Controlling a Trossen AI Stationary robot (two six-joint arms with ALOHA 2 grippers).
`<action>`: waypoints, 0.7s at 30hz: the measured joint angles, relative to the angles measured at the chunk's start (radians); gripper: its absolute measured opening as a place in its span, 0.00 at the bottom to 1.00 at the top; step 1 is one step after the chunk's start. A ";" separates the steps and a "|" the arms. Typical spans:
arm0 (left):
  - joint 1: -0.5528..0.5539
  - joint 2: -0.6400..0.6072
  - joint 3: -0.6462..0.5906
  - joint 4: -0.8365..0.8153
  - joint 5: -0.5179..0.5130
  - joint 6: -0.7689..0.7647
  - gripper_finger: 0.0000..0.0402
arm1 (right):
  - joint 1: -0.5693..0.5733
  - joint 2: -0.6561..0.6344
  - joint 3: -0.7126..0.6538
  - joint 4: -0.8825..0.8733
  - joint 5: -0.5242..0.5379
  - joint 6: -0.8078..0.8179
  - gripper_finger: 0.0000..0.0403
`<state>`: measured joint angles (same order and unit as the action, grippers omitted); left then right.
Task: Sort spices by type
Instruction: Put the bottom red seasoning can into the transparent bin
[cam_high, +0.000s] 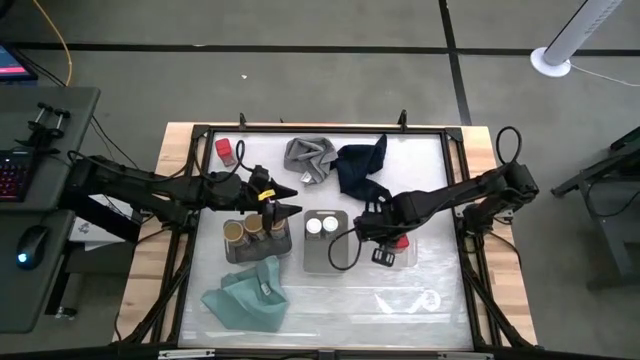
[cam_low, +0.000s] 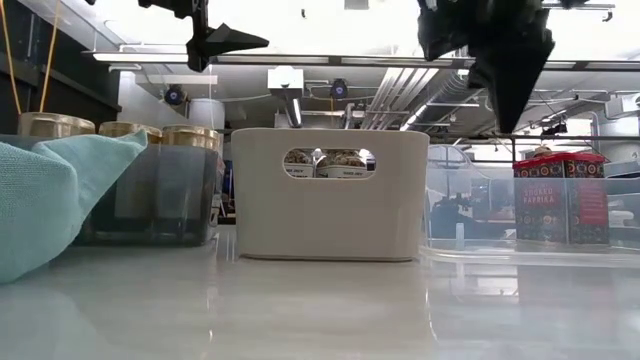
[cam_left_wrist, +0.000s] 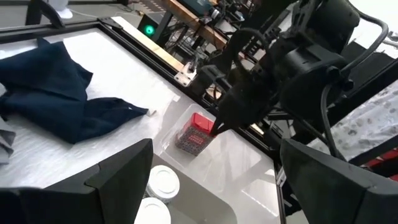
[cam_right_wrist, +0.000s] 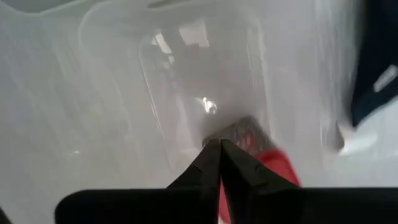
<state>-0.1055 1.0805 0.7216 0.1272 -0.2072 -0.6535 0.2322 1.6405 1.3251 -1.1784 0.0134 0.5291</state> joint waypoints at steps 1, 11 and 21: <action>0.000 0.000 0.000 0.000 -0.005 0.000 0.84 | -0.004 0.000 -0.006 0.017 -0.005 -0.034 0.01; 0.000 0.000 0.000 0.001 -0.022 -0.026 0.84 | -0.048 0.000 -0.080 0.062 -0.007 -0.243 0.00; 0.000 0.000 0.000 0.001 -0.031 -0.049 0.84 | -0.051 0.000 -0.137 0.132 -0.008 -0.402 0.00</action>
<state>-0.1055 1.0809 0.7216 0.1279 -0.2382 -0.7023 0.1810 1.6409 1.1881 -1.0461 0.0049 0.1273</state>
